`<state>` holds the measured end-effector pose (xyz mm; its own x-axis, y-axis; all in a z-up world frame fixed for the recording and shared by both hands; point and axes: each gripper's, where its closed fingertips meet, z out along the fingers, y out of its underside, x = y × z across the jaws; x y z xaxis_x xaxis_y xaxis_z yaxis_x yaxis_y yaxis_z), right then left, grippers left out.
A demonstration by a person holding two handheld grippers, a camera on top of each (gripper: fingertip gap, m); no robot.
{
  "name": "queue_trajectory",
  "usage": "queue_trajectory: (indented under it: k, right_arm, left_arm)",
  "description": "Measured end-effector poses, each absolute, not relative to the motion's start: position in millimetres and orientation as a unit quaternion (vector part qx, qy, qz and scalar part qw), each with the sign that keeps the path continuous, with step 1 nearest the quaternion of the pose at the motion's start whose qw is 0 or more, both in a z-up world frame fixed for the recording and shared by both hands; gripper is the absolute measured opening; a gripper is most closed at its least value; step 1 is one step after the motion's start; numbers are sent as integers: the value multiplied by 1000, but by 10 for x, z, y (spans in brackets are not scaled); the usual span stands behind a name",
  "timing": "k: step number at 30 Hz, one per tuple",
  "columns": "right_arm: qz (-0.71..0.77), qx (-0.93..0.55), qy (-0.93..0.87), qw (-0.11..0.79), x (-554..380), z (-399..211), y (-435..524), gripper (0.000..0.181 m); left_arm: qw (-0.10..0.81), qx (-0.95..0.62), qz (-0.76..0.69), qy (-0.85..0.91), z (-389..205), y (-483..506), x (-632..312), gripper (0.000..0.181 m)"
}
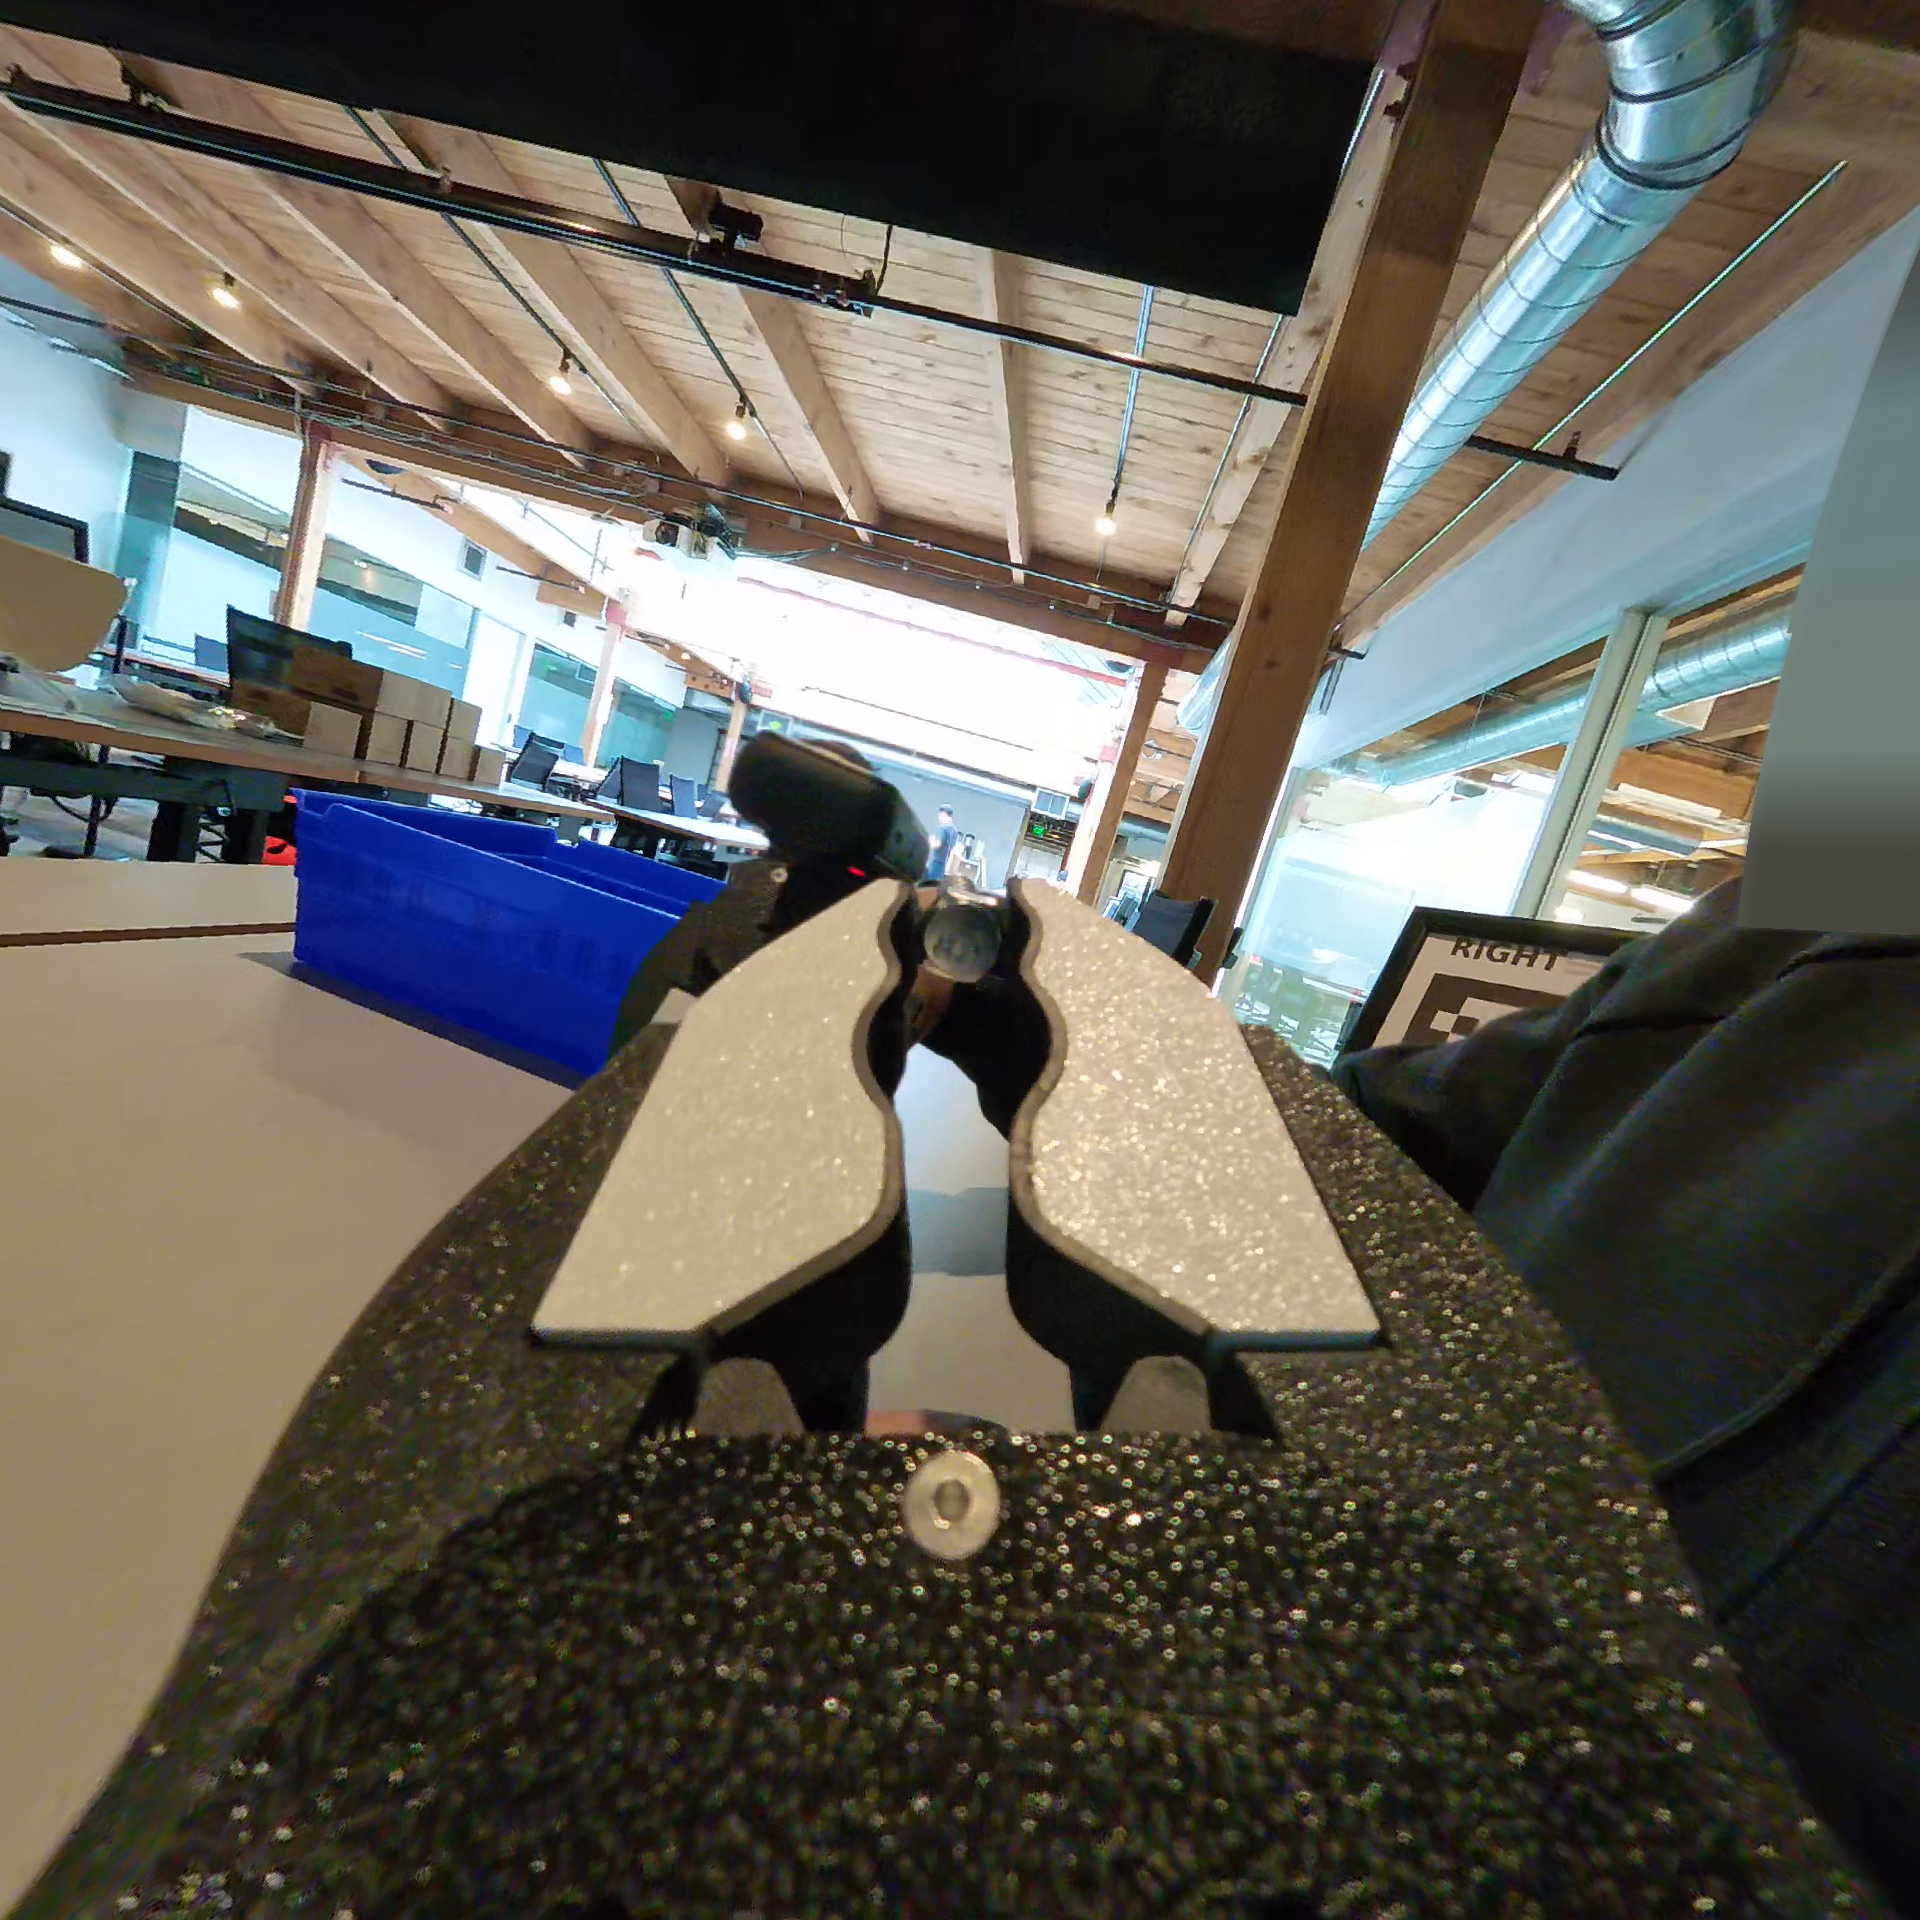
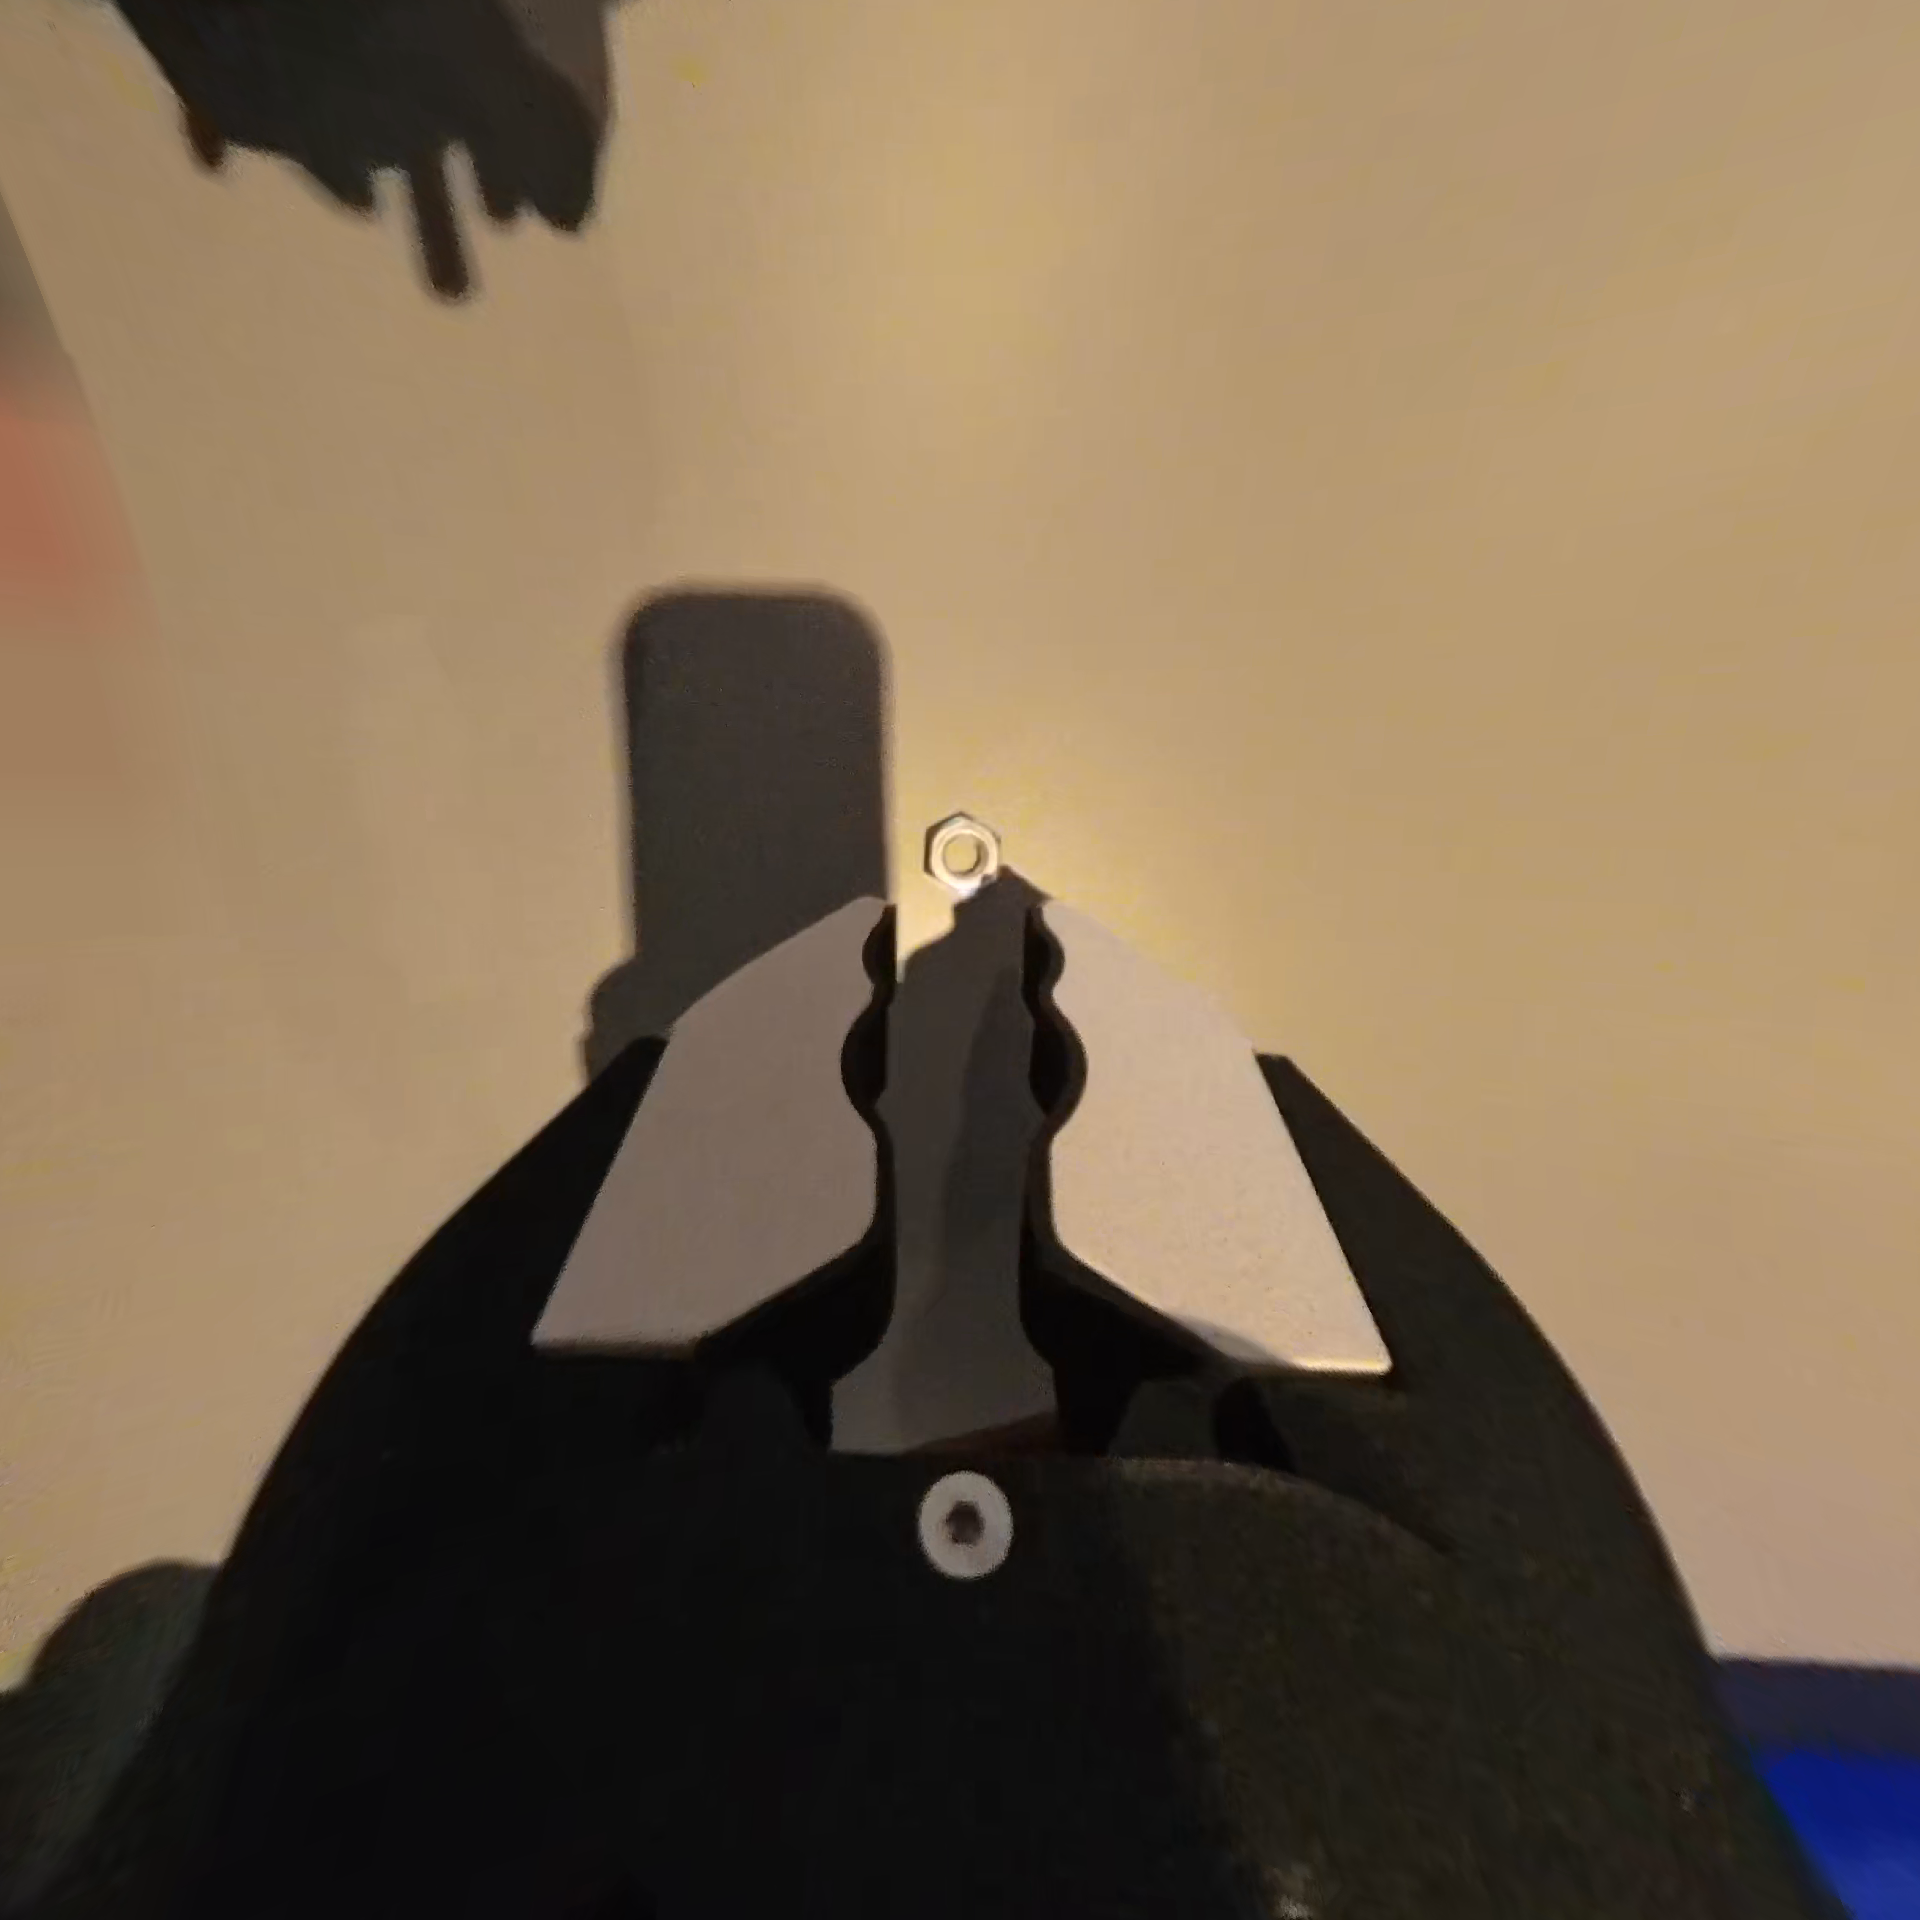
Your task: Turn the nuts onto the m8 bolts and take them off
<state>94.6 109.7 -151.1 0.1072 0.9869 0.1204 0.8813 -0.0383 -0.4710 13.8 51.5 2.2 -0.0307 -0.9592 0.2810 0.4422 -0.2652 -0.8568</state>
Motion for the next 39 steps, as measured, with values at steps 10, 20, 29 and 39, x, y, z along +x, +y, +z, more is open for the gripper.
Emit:
queue_trajectory:
  k: [10, 20, 29, 39]
  right_arm:
    - [102, -727, -659, 161, 833, -1643, 1118, 24]
    - [118, -734, -630, 226, 771, -1565, 1117, 14]
    - [451, -458, -499, 581, 413, 275, 424, 14]
    - [497, -394, -475, 610, 312, 327, 169, 14]
  left_arm:
    - [530, -451, -659, 287, 6, 518, 128, 15]
    - [535, -446, -656, 291, 17, 509, 126, 15]
    - [568, -393, -668, 277, 198, 425, 31, 15]
    - [504, -360, -736, 274, 218, 188, 192, 15]
